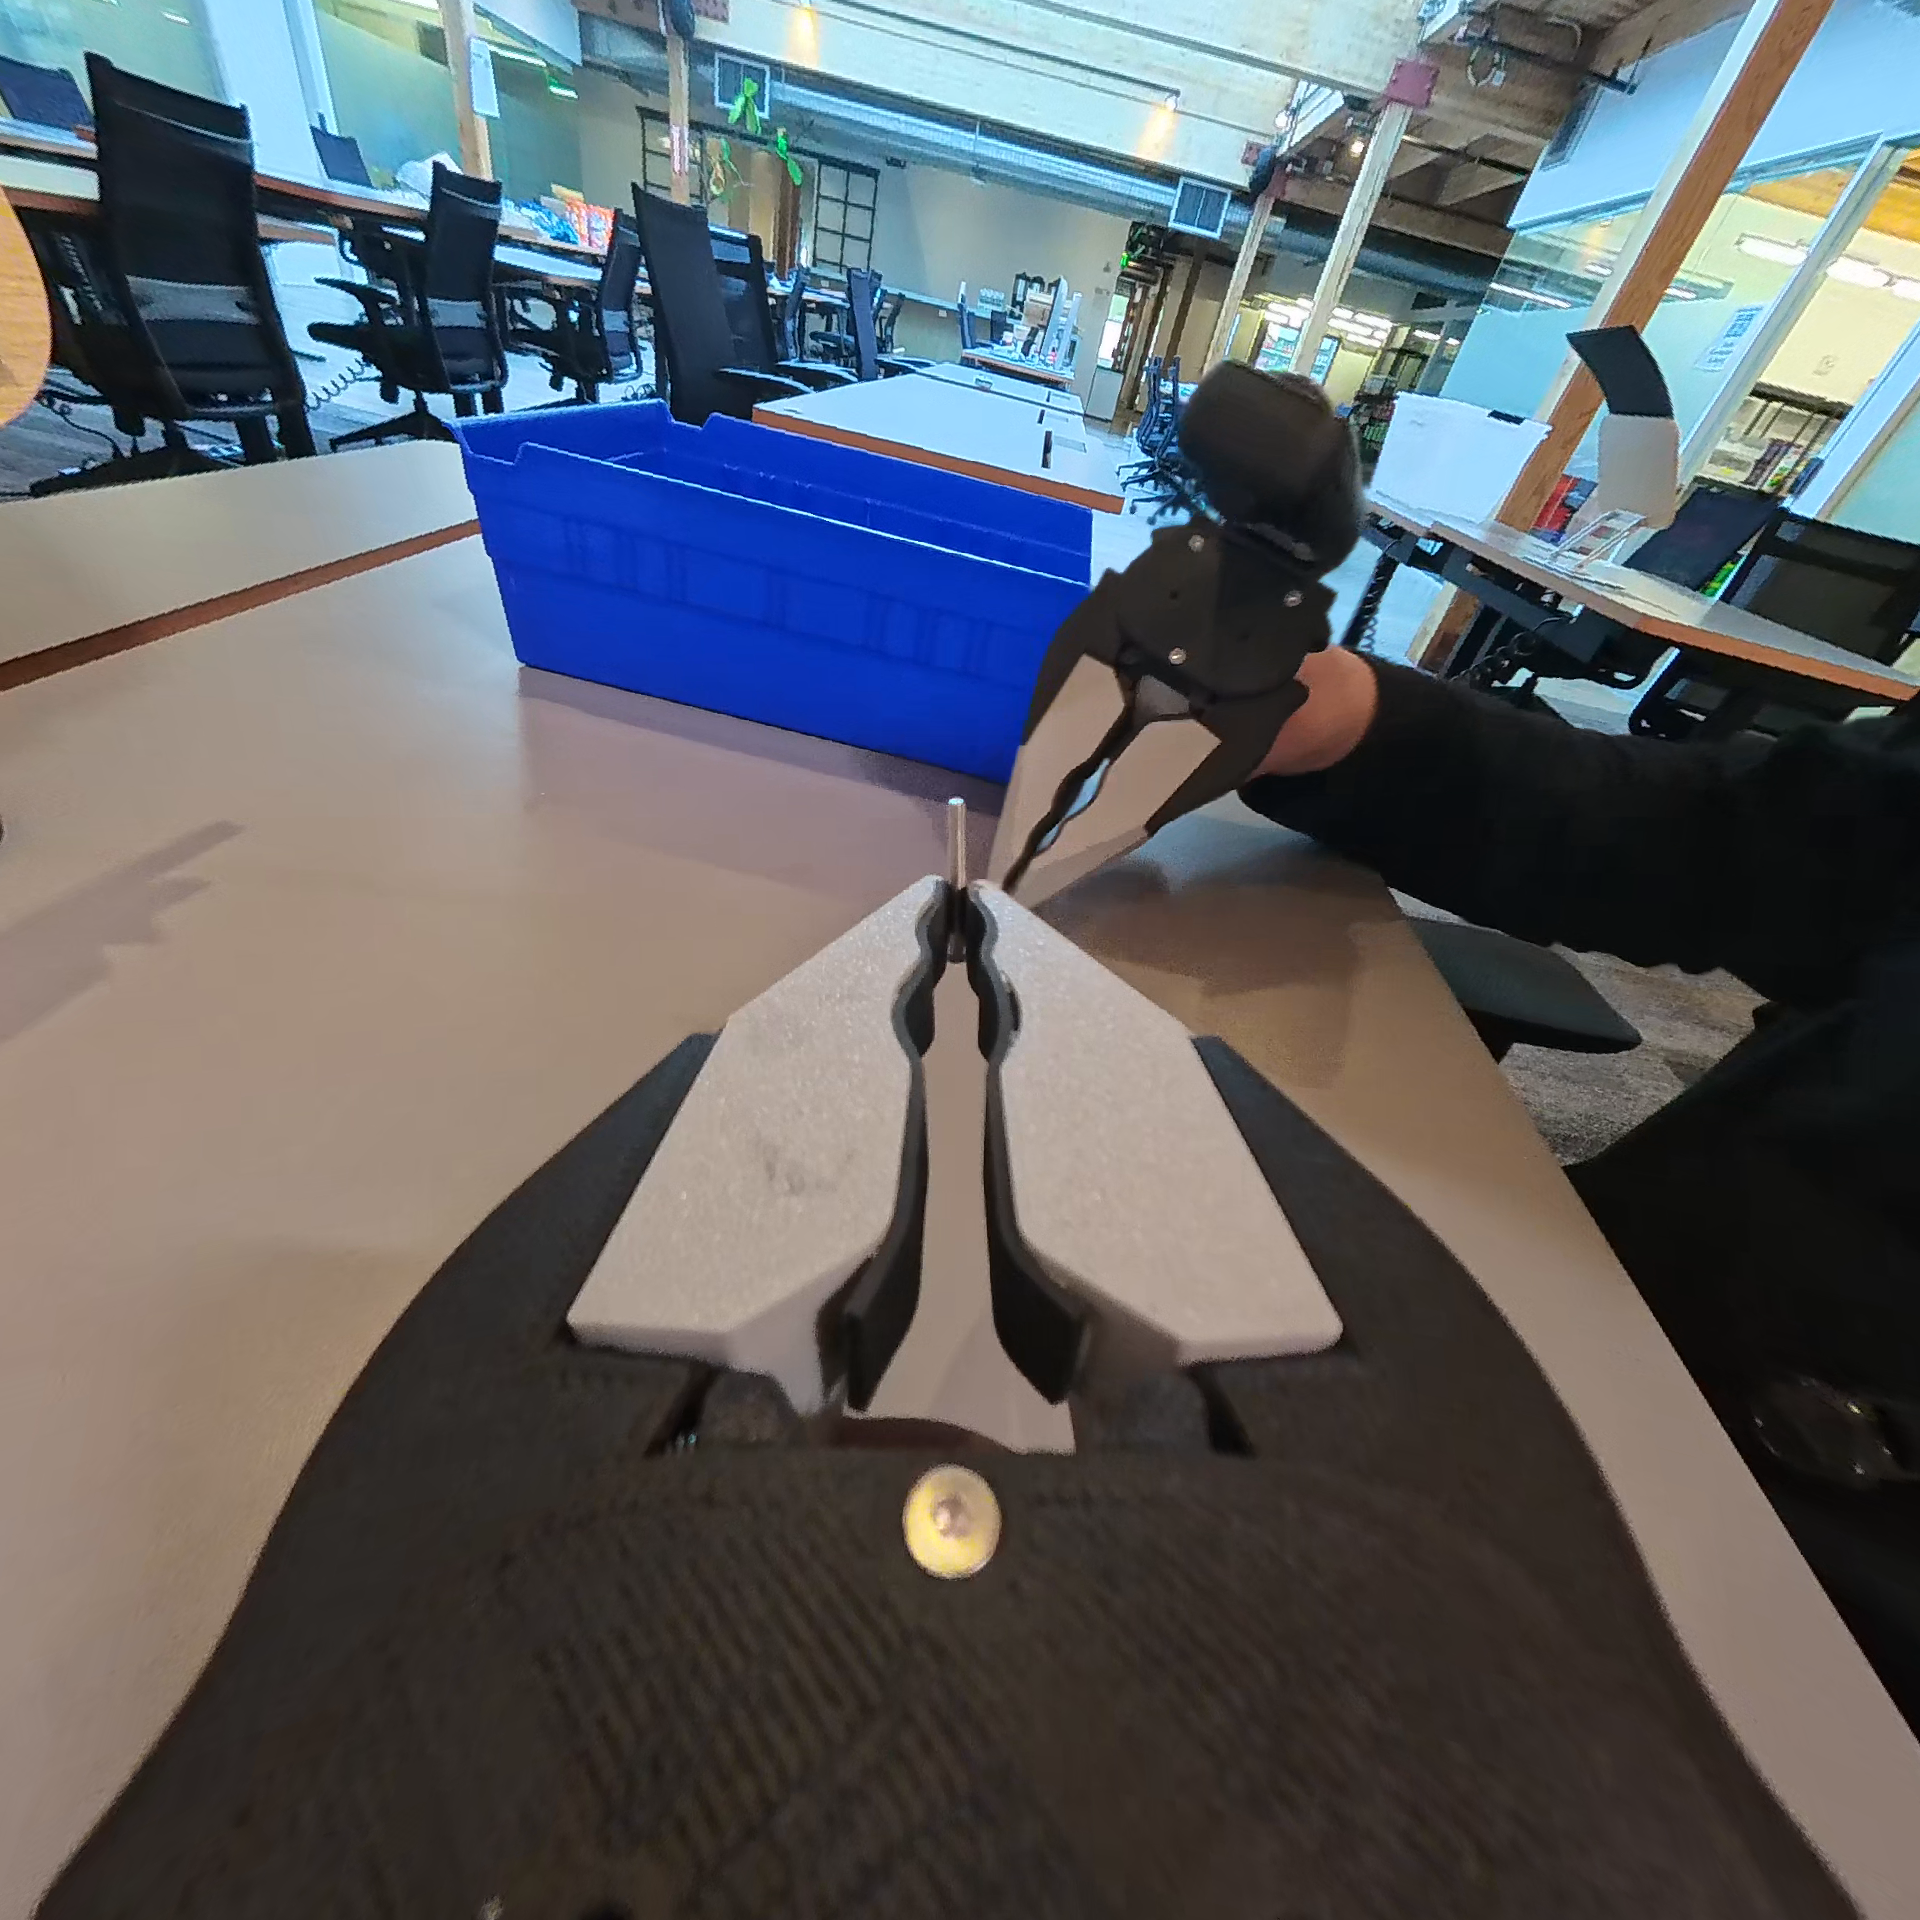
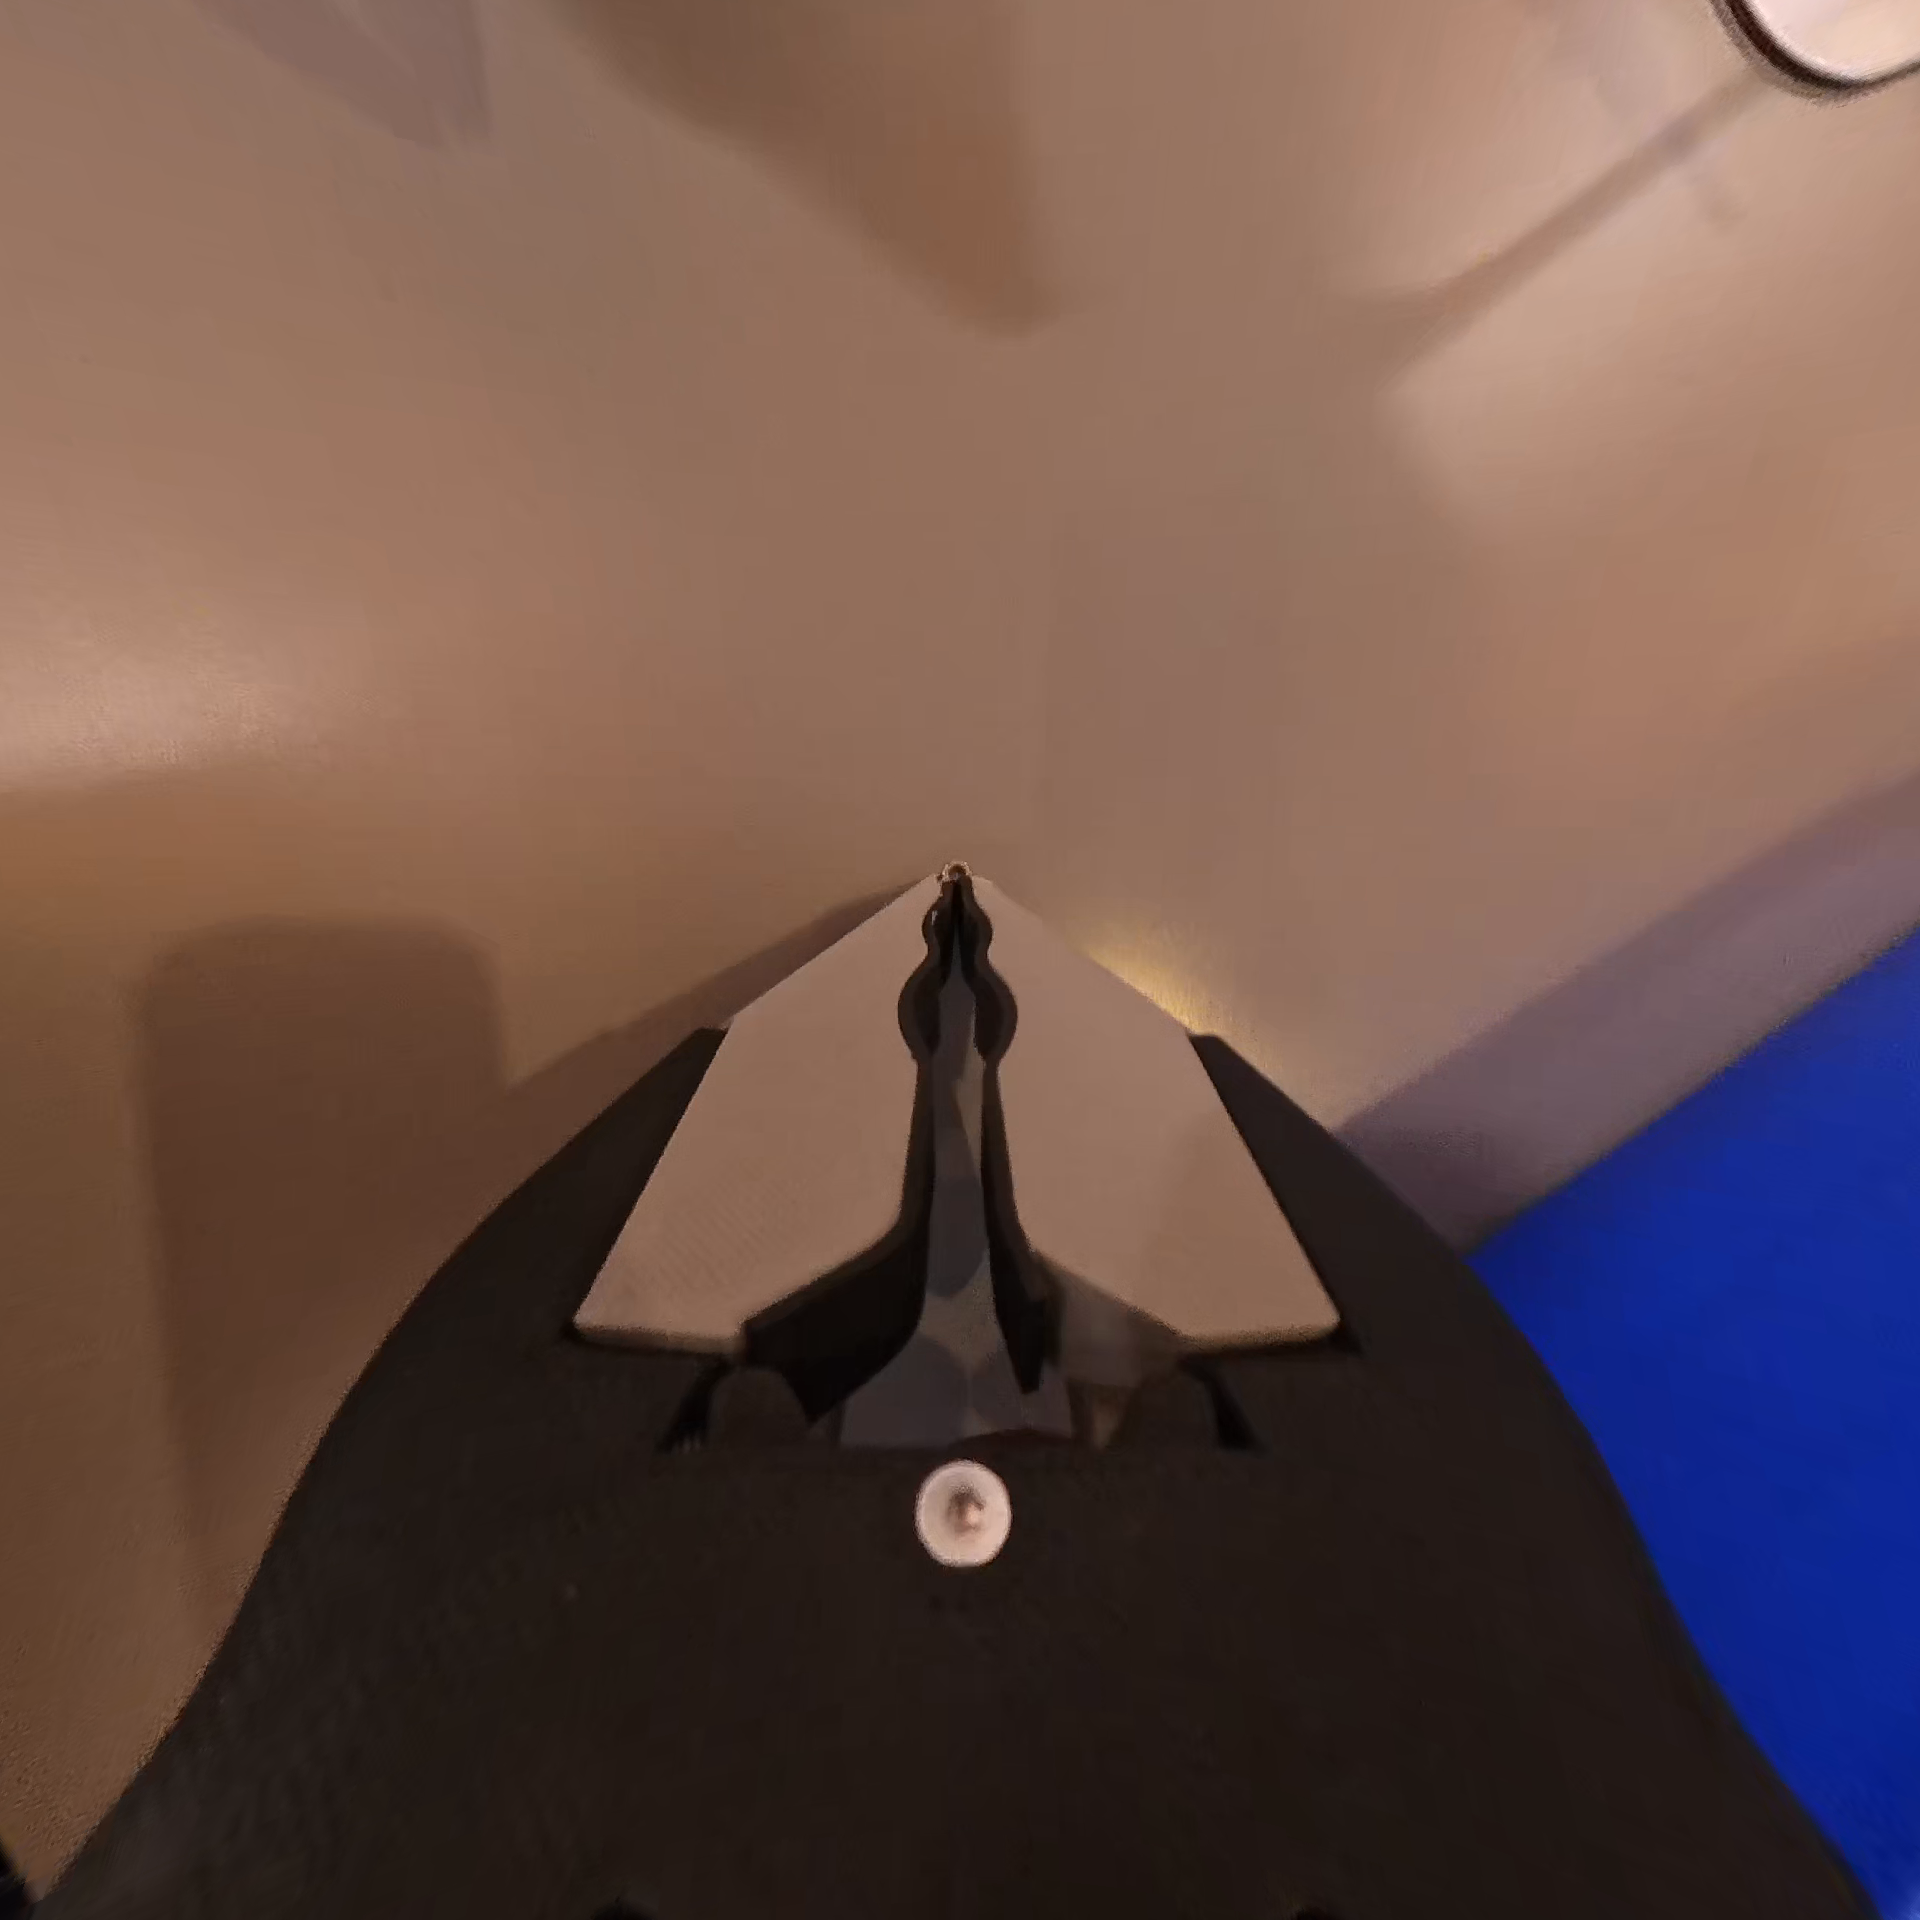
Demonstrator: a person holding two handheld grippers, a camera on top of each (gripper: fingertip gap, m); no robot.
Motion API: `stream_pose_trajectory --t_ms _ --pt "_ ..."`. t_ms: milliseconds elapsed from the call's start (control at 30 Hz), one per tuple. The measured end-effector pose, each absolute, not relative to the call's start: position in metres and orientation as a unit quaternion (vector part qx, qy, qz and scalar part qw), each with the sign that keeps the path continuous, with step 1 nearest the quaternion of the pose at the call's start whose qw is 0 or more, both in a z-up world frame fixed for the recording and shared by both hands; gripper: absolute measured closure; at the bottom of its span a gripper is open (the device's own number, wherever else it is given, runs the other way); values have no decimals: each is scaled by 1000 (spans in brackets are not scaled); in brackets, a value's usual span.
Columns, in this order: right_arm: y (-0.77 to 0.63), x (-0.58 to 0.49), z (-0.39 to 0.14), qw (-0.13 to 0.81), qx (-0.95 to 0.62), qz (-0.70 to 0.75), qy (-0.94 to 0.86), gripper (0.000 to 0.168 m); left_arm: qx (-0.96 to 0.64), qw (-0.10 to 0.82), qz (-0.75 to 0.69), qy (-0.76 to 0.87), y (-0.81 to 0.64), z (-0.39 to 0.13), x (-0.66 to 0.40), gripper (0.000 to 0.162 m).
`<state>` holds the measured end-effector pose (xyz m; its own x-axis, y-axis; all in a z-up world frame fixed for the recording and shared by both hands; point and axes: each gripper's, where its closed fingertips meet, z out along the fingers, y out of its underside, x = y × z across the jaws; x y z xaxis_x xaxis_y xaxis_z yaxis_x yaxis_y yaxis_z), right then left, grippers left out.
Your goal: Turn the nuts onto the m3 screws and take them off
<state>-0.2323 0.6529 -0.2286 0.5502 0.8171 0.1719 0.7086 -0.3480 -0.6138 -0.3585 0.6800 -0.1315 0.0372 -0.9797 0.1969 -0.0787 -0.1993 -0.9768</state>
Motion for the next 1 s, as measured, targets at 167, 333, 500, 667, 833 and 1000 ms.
stream_pose_trajectory --t_ms 167,333,500,667,833,1000 --pt "672 -270 -229 313 -802 101 -499 168 -574 434 -521 459 681 -131 -359 162" --pt "689 -304 -229 308 -787 122 -520 168 -564 449 -530 447 683 -125 -362 162" --pt "700 -328 -229 303 -773 146 -539 168 -532 477 -551 430 685 -112 -368 162" --pt "708 -330 -218 310 -760 166 -546 168 -517 485 -581 400 691 -103 -376 162" --pt "703 -326 -211 315 -738 196 -564 168 -518 479 -588 394 693 -103 -376 162" --pt "700 -329 -220 300 -721 206 -589 166 -519 474 -586 403 690 -105 -373 162"
